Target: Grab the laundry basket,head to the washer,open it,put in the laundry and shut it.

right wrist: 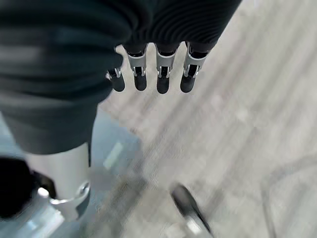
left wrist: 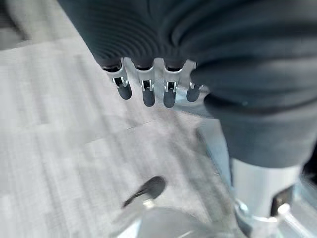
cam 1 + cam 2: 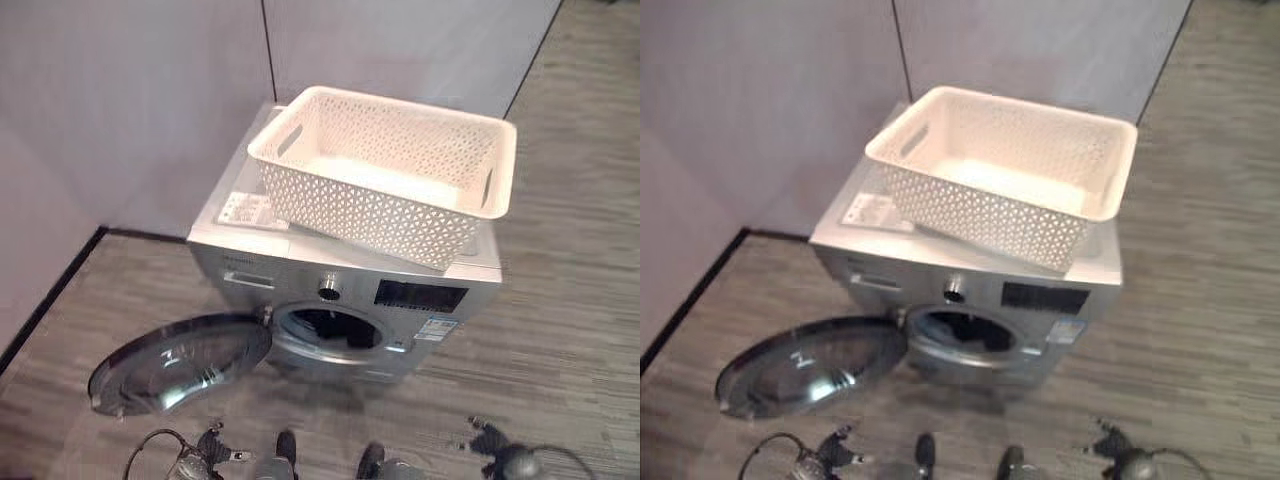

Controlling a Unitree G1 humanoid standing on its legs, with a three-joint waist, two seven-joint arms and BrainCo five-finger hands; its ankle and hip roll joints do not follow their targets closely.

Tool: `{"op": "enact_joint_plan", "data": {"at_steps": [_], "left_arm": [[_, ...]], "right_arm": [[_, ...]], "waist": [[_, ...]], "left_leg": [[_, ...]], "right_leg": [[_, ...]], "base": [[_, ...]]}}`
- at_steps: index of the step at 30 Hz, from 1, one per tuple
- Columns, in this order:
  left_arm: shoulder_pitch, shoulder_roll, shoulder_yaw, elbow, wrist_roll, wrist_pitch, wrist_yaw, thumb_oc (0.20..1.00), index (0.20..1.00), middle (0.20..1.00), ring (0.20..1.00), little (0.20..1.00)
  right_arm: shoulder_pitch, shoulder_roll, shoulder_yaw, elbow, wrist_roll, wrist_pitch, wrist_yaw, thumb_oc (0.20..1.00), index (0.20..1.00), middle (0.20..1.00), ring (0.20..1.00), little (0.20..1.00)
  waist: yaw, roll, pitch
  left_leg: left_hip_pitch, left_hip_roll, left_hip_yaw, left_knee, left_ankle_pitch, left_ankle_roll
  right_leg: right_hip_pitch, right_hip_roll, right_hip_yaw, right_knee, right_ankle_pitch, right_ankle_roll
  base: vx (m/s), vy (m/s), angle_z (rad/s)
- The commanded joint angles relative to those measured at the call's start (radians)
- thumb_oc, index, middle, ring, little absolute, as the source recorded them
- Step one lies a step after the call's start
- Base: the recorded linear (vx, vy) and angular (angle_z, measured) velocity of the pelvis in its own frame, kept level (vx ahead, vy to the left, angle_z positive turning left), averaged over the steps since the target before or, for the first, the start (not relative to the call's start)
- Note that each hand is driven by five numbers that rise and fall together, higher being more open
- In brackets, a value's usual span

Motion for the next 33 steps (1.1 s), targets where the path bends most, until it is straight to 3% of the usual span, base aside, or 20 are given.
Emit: {"op": "enact_joint_plan", "data": {"at_steps": [1,2,7,11,18,22,26,33], "left_arm": [[-0.005,0.04,0.062,0.015,-0.051,-0.019,0.019,1.0,1.0,1.0,1.0,1.0],[-0.001,0.029,0.075,0.026,-0.073,-0.019,0.015,1.0,1.0,1.0,1.0,1.0],[0.017,0.024,0.09,0.034,-0.084,-0.02,-0.004,1.0,1.0,1.0,1.0,1.0],[0.025,0.047,0.106,0.012,-0.089,-0.029,0.01,1.0,1.0,1.0,1.0,1.0],[0.055,0.095,0.115,-0.088,-0.065,-0.048,0.033,1.0,1.0,1.0,1.0,1.0],[0.152,0.192,0.115,-0.435,-0.024,-0.087,0.031,1.0,1.0,1.0,1.0,1.0],[0.187,0.284,0.175,-0.601,0.011,-0.126,0.063,1.0,1.0,1.0,1.0,1.0],[0.022,0.398,0.273,-0.602,0.003,-0.103,0.151,1.0,1.0,1.0,1.0,1.0]], "right_arm": [[0.015,0.043,-0.016,0.009,0.026,-0.014,-0.01,1.0,1.0,1.0,1.0,1.0],[0.029,0.063,-0.02,0.028,0.042,-0.013,0.0,1.0,1.0,1.0,1.0,1.0],[0.047,0.1,-0.024,0.058,0.034,-0.006,0.003,1.0,1.0,1.0,1.0,1.0],[0.046,0.13,0.008,0.003,0.021,-0.011,0.009,1.0,1.0,1.0,1.0,1.0],[0.045,0.129,0.032,-0.067,-0.007,-0.02,0.003,1.0,1.0,1.0,1.0,1.0],[0.042,0.121,0.032,-0.119,-0.019,-0.031,0.002,1.0,1.0,1.0,1.0,1.0],[0.048,0.121,0.034,-0.148,-0.038,-0.051,0.004,1.0,1.0,1.0,1.0,1.0],[0.066,0.122,0.097,-0.171,-0.095,-0.04,0.035,1.0,1.0,1.0,1.0,1.0]], "waist": [[-0.037,-0.063,-0.04],[-0.038,-0.059,-0.05],[-0.037,-0.069,-0.064],[-0.022,-0.102,-0.033],[0.006,-0.116,-0.009],[0.04,-0.108,0.002],[0.047,-0.107,0.002],[0.024,-0.113,-0.001]], "left_leg": [[0.122,0.07,0.013,-0.041,0.044,-0.02],[0.132,0.064,-0.019,-0.054,0.047,-0.009],[0.148,0.039,-0.002,-0.023,-0.003,0.013],[0.116,0.001,-0.006,0.096,-0.081,0.043],[0.095,-0.049,-0.007,0.126,-0.123,0.07],[0.058,-0.076,-0.024,0.156,-0.136,0.075],[0.041,-0.082,-0.029,0.155,-0.137,0.072],[0.015,-0.092,-0.011,0.143,-0.129,0.067]], "right_leg": [[0.136,-0.022,0.04,-0.238,0.186,0.195],[0.134,-0.032,0.05,-0.235,0.204,0.188],[0.161,-0.069,0.066,-0.229,0.216,0.204],[0.151,-0.122,0.107,-0.204,0.251,0.224],[0.145,-0.177,0.103,-0.216,0.33,0.258],[0.15,-0.21,0.086,-0.24,0.382,0.279],[0.154,-0.219,0.065,-0.255,0.395,0.279],[0.124,-0.225,0.062,-0.259,0.396,0.279]], "base": [[0.01,0.309,0.46],[0.0,0.275,0.07],[0.05,0.223,-0.02],[-0.02,0.234,-0.26],[-0.03,0.144,0.03],[-0.02,0.093,0.06],[0.0,0.042,0.23],[0.01,0.028,0.08]]}}
